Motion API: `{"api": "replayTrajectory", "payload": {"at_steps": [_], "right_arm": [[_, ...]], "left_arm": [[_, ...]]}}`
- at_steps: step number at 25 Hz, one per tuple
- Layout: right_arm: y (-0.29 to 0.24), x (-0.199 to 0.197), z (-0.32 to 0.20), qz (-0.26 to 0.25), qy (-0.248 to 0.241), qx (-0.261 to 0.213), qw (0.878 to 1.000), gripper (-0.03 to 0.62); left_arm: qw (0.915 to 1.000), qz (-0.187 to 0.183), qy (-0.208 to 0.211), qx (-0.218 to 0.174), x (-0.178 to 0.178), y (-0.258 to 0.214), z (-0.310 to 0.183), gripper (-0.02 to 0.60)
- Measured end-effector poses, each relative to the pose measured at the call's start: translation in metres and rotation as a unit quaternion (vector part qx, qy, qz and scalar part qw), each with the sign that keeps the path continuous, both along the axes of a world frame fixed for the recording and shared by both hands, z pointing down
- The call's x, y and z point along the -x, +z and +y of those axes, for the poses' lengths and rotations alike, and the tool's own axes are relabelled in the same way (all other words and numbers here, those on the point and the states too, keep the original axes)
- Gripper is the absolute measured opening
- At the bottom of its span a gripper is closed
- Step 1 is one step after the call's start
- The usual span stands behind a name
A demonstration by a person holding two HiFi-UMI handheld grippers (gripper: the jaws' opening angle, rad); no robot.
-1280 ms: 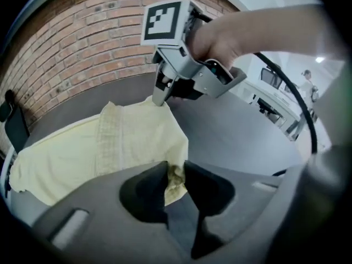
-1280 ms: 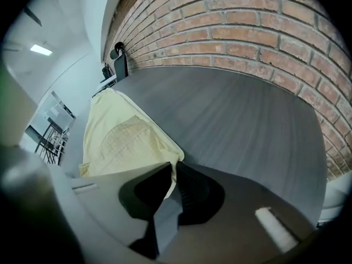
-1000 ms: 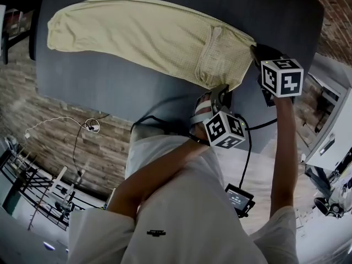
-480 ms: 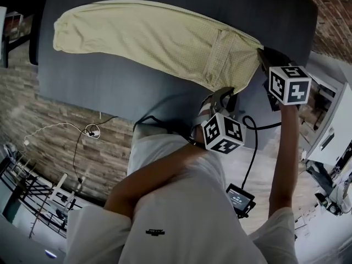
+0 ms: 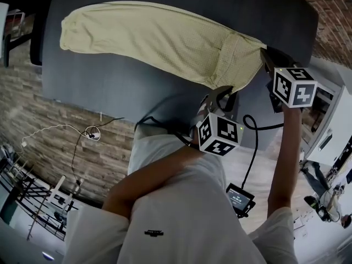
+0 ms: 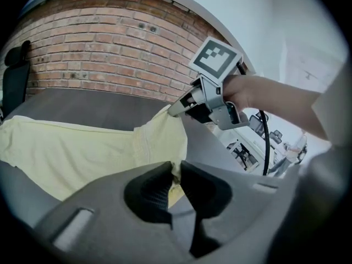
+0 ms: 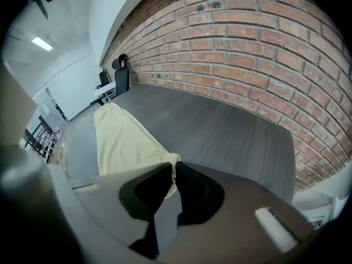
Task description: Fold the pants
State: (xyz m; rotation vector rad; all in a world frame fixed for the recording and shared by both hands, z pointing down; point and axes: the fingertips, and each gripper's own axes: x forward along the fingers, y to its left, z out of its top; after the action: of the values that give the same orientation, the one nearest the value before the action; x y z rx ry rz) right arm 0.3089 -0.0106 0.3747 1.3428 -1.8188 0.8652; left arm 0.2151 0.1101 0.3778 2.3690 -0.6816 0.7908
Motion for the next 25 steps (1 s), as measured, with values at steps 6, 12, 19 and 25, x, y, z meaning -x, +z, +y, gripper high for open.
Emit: {"api": "replayTrajectory", "payload": {"at_steps": [6,12,19,25], "right_arm": [[-0.011,0.030,-0.024,0.003,-0.011,-0.005,1.000,0.032],[-0.014,0.066,-0.047,0.002,-0.025,-0.007,1.000,0.032],[-0.005,0.107,-0.074,-0.003,-0.040,-0.001,0.999,0.032],[0.011,0.145,-0.096,-0.023,-0.042,0.006,0.999,0.054]], "left_arm": [[0.9995,0.010,-0.028,0.004,0.030,-0.006,-0.025,0.049],[0.9981,0.009,-0.060,0.008,0.067,-0.005,-0.049,0.049],[0.9945,0.010,-0.098,0.036,0.107,0.007,-0.073,0.049],[0.9857,0.002,-0.148,0.081,0.146,0.033,-0.093,0.049]]}}
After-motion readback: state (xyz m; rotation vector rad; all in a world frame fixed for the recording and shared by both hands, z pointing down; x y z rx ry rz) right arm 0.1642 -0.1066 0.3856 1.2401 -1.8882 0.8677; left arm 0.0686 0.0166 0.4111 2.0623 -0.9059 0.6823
